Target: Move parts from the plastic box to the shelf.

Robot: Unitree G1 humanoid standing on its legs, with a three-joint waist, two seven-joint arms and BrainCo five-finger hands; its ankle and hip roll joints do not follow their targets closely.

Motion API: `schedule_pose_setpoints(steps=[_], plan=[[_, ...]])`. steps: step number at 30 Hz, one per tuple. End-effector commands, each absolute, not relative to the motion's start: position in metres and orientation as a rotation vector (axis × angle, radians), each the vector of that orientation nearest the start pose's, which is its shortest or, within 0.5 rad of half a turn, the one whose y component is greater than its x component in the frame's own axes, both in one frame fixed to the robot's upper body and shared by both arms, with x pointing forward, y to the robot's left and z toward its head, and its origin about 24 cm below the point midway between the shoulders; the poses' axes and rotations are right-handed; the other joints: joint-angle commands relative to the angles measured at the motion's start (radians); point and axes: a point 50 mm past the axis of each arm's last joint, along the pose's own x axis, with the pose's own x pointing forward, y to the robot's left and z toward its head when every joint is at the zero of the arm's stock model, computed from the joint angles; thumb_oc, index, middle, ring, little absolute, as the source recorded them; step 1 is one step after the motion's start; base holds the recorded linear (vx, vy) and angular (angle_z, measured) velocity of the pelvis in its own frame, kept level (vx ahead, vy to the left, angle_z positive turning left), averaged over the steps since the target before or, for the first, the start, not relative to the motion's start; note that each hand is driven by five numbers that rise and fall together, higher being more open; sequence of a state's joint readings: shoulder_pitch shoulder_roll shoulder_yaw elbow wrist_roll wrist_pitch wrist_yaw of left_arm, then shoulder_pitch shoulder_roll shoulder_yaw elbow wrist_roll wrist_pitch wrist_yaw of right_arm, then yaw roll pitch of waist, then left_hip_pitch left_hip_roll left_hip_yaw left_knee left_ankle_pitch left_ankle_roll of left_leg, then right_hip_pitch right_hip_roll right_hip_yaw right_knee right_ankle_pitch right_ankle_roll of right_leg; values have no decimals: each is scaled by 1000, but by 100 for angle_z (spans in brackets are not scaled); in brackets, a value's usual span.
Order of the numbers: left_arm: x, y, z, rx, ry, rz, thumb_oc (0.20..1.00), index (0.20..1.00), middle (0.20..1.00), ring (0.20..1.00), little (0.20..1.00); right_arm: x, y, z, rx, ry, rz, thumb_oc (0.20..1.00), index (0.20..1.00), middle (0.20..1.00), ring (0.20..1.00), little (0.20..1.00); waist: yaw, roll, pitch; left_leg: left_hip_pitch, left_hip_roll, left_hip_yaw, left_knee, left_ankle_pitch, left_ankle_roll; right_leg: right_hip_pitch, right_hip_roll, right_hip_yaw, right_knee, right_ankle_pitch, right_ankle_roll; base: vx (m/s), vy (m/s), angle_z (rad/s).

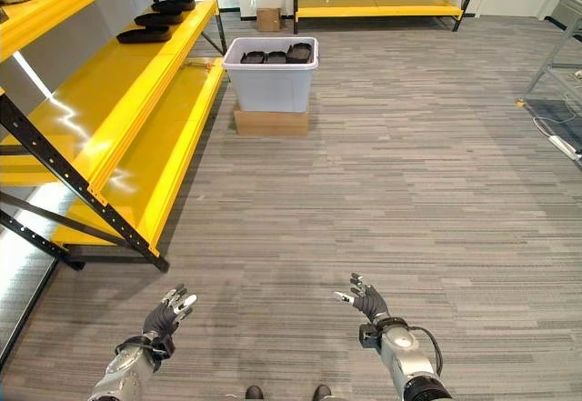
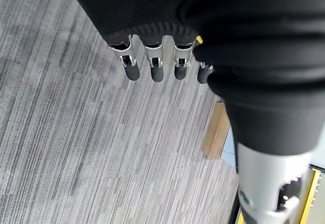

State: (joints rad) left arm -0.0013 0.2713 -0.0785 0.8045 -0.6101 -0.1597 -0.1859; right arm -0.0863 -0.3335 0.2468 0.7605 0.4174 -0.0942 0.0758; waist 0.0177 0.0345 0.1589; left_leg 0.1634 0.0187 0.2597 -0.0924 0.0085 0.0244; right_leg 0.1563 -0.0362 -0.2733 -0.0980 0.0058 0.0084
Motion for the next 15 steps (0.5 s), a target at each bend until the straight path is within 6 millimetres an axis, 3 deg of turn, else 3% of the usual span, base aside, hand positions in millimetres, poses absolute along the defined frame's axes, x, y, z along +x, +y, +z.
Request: schedule_pose_setpoints(steps=[1, 15], plan=[[206, 233, -87, -182, 537, 94, 1000, 1000, 1000, 1000, 1000, 234, -208, -72, 6, 521, 34, 1000, 1000, 1000, 1000, 1000, 13, -33, -16, 15, 50, 23, 5, -50, -59, 15, -81, -26, 11, -11, 86, 0, 0, 0], [205, 229, -91, -209, 573, 105, 1000, 1000, 1000, 1000, 1000, 239, -205, -68, -16, 503, 25, 1000, 1000, 1000, 1000, 1000, 11, -35, -9, 14, 39, 23, 5, -52, -46, 15, -87, -24, 30, -17, 89, 19, 56, 0]])
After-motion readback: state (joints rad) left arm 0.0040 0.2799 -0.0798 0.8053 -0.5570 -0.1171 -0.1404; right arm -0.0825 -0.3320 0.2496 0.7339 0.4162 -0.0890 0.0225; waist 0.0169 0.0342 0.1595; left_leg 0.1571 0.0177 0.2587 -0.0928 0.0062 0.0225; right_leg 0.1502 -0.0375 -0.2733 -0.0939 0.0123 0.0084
